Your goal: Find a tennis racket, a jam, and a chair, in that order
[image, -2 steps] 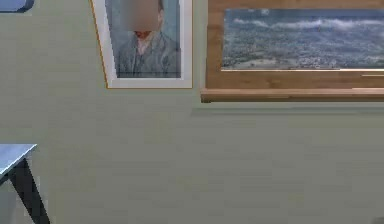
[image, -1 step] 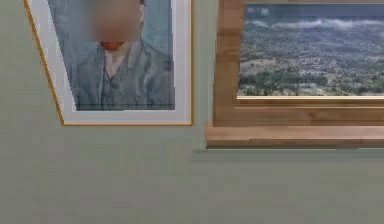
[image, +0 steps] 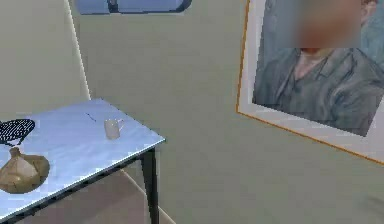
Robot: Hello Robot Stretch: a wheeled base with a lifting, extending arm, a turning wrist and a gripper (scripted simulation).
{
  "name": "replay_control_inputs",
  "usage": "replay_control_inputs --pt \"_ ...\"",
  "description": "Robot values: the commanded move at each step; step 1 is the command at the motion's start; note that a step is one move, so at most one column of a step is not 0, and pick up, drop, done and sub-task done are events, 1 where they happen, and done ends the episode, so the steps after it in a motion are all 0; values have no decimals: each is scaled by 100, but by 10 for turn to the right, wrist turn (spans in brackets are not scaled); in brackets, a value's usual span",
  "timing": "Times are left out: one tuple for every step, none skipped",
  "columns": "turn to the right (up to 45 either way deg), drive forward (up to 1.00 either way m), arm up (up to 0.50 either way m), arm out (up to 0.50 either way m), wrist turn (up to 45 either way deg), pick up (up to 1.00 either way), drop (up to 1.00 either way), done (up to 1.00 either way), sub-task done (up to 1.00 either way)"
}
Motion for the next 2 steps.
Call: replay_control_inputs --pt "-420 0 0 0 0 0 0 0 0" --pt "0 0 0 0 0 0 0 0 100"
